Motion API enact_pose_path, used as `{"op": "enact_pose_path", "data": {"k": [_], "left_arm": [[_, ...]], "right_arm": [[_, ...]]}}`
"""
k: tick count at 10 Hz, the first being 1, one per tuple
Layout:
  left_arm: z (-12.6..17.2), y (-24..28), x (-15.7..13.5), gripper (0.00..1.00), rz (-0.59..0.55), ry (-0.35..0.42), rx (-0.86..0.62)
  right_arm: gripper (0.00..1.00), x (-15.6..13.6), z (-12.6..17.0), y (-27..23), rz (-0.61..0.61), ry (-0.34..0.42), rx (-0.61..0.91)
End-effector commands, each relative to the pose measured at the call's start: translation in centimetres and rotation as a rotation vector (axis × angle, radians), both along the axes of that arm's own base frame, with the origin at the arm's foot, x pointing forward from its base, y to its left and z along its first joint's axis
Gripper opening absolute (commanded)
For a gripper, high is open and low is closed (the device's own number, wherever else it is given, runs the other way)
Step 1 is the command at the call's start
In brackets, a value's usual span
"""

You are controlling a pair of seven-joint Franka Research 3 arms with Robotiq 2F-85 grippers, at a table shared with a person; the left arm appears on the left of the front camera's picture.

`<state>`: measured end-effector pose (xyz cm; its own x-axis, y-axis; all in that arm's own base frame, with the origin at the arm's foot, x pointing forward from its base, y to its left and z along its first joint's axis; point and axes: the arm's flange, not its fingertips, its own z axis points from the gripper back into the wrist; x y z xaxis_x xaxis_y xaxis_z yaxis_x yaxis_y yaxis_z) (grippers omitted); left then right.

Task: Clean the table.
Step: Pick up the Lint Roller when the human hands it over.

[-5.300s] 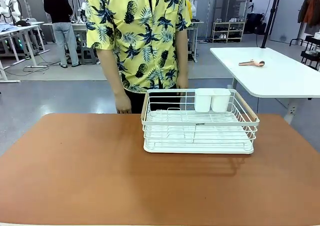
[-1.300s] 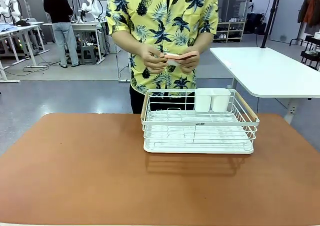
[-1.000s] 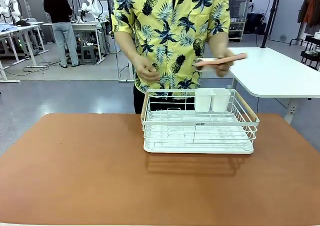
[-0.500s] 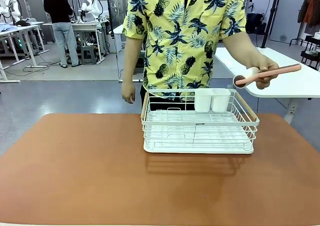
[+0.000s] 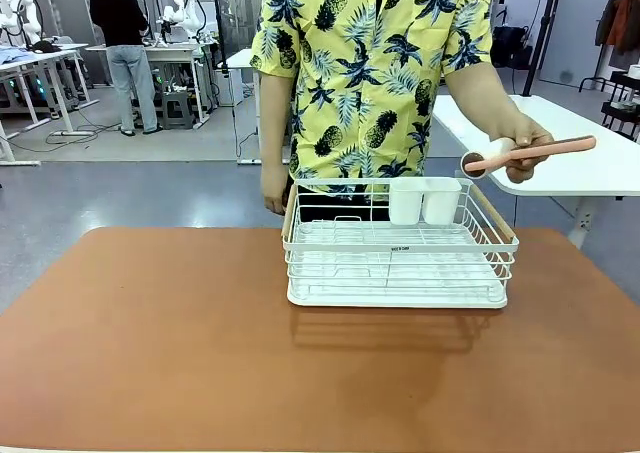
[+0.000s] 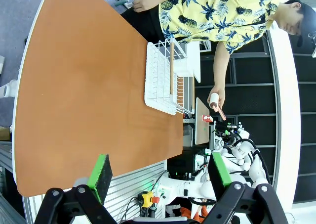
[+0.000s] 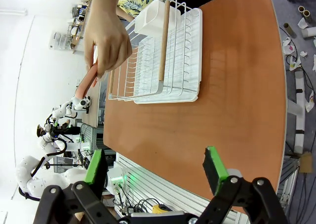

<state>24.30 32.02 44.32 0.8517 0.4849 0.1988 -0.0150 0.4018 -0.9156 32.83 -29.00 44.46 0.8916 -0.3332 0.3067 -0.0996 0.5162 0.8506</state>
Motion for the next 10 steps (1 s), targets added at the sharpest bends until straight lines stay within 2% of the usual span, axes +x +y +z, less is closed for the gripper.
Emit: {"op": "enact_pose_path", "data": {"k": [1, 3, 4, 6, 7, 8, 10], "left_arm": [[0.1, 0.4, -0.1, 1.00, -0.009, -0.031, -0.007], [0.1, 0.4, -0.1, 1.00, -0.009, -0.031, -0.007], [0.1, 0.4, -0.1, 1.00, -0.009, -0.031, -0.007], [0.1, 0.4, -0.1, 1.00, -0.009, -0.031, -0.007], [0.1, 0.4, -0.1, 1.00, -0.009, -0.031, -0.007], [0.1, 0.4, -0.1, 1.00, -0.009, -0.031, -0.007], [0.1, 0.4, -0.1, 1.00, -0.009, -0.031, -0.007]], "right_arm": [[1.00, -0.1, 0.1, 0.0, 0.008, -0.030, 0.010], [1.00, -0.1, 0.1, 0.0, 0.008, -0.030, 0.010], [1.00, 0.0, 0.0, 0.0, 0.000, 0.000, 0.000], [1.00, -0.7, 4.6, 5.0, -0.063, 0.059, 0.060], [1.00, -1.0, 5.9, 7.9, -0.089, 0.114, 0.121], [1.00, -1.1, 6.9, 10.5, -0.119, 0.139, 0.145], [1.00, -1.5, 8.9, 16.9, -0.189, 0.147, 0.141]]}}
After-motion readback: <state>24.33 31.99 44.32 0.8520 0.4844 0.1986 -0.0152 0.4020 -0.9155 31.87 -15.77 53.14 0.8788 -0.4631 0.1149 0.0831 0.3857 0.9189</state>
